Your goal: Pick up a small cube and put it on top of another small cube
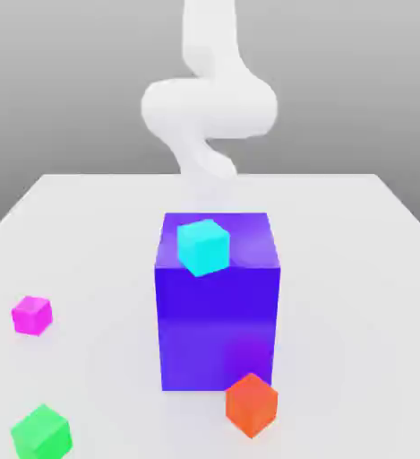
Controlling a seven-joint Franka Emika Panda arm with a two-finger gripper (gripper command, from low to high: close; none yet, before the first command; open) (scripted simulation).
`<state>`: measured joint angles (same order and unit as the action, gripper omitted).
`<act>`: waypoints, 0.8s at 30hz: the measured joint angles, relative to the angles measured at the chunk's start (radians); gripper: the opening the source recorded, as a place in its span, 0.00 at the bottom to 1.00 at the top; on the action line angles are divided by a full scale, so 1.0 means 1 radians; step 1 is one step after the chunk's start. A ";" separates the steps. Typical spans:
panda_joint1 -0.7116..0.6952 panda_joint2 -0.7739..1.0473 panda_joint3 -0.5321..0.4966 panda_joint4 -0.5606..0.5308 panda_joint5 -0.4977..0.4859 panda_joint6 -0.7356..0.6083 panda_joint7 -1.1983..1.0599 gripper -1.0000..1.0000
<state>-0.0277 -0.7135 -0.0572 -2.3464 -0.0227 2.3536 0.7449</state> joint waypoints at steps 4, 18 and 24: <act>-0.046 0.149 -0.112 -0.079 -0.034 0.093 -0.100 0.50; -0.230 0.658 -0.496 -0.343 0.057 0.404 -0.578 0.50; -0.402 0.898 -0.387 -0.384 0.337 0.539 -0.888 0.50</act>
<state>-0.4293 0.1847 -0.4442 -2.7309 0.3146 2.8922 -0.1431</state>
